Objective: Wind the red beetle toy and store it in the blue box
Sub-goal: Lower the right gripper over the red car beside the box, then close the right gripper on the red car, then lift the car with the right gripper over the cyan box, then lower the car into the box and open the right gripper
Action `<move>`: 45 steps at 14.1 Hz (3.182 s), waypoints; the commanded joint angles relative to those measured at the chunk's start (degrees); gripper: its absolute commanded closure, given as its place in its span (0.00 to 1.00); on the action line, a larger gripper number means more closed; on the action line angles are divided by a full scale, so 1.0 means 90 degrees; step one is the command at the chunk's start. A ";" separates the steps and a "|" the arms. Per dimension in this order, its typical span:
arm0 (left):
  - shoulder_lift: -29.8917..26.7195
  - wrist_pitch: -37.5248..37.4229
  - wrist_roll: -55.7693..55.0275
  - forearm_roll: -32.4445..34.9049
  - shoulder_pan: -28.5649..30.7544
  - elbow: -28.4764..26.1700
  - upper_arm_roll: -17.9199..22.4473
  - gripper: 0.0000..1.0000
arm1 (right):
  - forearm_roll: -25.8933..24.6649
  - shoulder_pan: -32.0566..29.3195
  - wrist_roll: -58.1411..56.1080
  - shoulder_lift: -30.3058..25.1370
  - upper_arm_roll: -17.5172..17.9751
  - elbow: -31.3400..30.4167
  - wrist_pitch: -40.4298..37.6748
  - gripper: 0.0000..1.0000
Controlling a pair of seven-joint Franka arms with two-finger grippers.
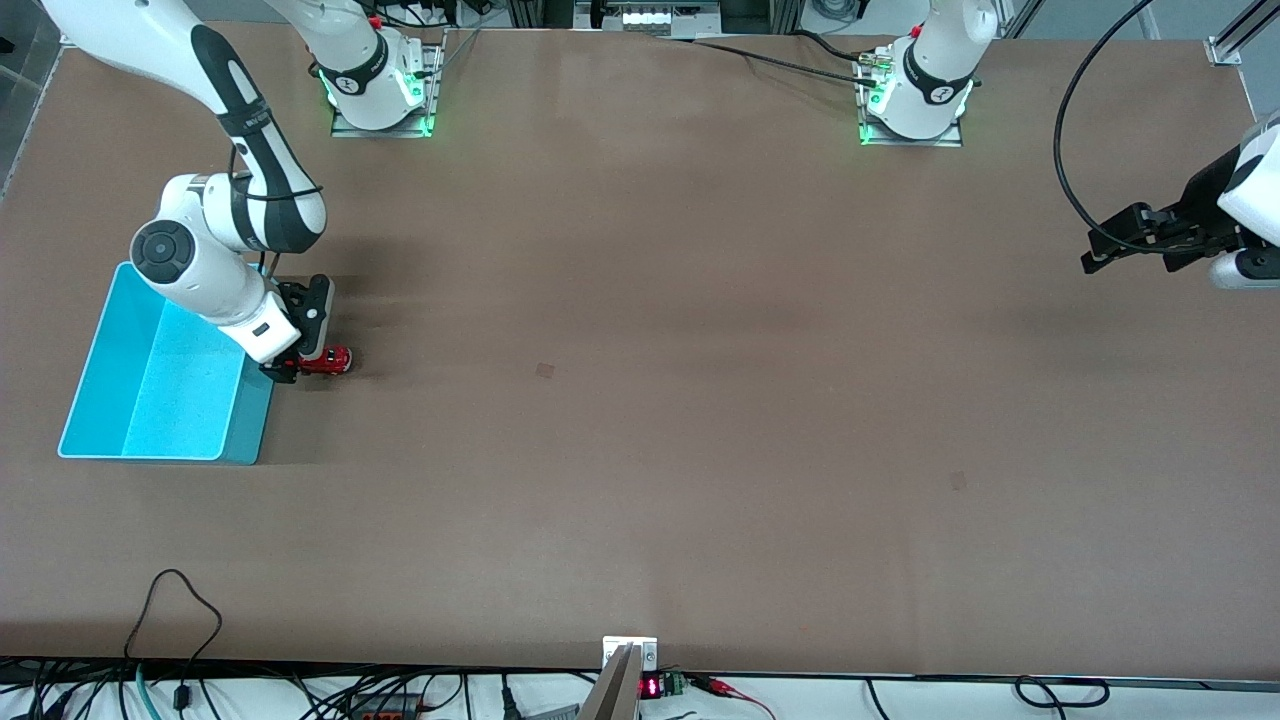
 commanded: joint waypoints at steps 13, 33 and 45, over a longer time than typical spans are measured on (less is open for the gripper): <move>-0.0041 -0.0025 -0.0029 0.0164 0.0010 0.0061 -0.0053 0.00 | 0.0227 0.0006 0.1281 0.0096 0.0440 0.0606 -0.0178 1.00; -0.0011 -0.0005 0.0000 0.0164 0.0020 0.0051 -0.0044 0.00 | 0.0658 -0.0403 0.7586 0.1139 -0.1286 0.2757 -0.2498 0.96; -0.0031 0.0082 0.0000 0.0174 0.0011 0.0061 -0.0063 0.00 | 0.0511 -0.0258 0.7430 -0.0155 -0.1228 0.3009 -0.3460 0.00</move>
